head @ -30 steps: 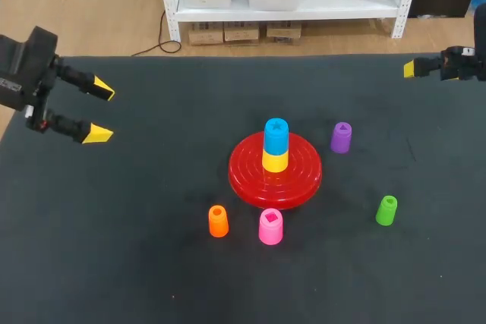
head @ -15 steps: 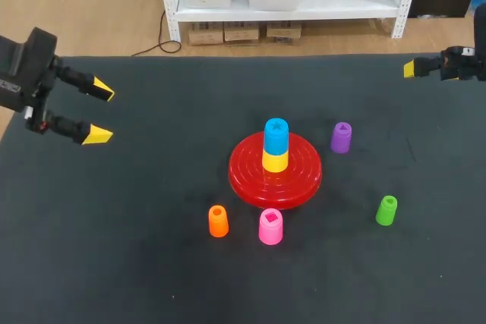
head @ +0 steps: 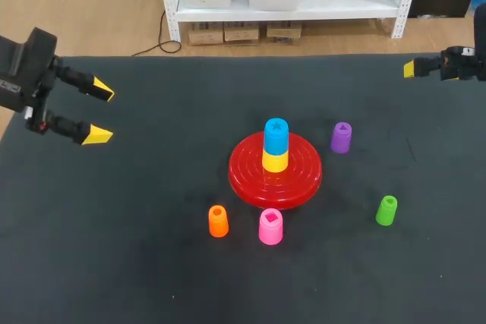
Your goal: Pick up and stack the cylinders on the red base in this order: pink,purple,orange,green
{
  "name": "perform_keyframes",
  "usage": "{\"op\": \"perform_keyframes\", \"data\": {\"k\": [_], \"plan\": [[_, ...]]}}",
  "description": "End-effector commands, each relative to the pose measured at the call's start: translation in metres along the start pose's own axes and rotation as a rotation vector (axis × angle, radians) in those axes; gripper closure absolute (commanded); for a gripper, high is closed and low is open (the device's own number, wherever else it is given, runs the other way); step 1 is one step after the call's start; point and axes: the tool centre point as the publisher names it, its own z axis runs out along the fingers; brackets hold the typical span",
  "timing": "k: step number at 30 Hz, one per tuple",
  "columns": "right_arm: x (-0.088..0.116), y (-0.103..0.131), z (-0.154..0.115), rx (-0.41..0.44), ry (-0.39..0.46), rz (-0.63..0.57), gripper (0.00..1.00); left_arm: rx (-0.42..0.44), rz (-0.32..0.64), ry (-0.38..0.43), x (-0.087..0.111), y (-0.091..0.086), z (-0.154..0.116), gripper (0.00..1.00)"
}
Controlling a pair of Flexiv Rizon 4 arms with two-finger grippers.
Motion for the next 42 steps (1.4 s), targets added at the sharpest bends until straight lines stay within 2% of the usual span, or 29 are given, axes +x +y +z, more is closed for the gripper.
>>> {"op": "perform_keyframes", "data": {"k": [1,8,12,18,24,30,35,42], "plan": [[0.0,-0.001,0.0,-0.002,0.001,-0.001,0.0,-0.002,0.003,-0.004,0.001,0.0,0.0,0.0],[0.0,-0.001,0.0,-0.002,0.001,-0.001,0.0,-0.002,0.003,-0.004,0.001,0.0,0.0,0.0],[0.031,0.066,-0.006,0.021,0.049,-0.167,0.0,-0.002,0.003,-0.004,0.001,0.0,0.0,0.0],[0.084,0.139,-0.01,0.073,0.165,-0.284,0.0,-0.002,0.003,-0.004,0.001,0.0,0.0,0.0],[0.133,0.199,-0.008,0.081,0.257,-0.403,0.0,-0.002,0.003,-0.004,0.001,0.0,0.0,0.0],[0.176,0.246,0.002,0.103,0.362,-0.536,0.0,-0.002,0.003,-0.004,0.001,0.0,0.0,0.0],[0.199,0.262,0.019,0.117,0.436,-0.622,0.0,-0.002,0.003,-0.004,0.001,0.0,0.0,0.0],[0.215,0.263,0.043,0.131,0.537,-0.644,0.0,-0.002,0.003,-0.004,0.001,0.0,0.0,0.0]]}}
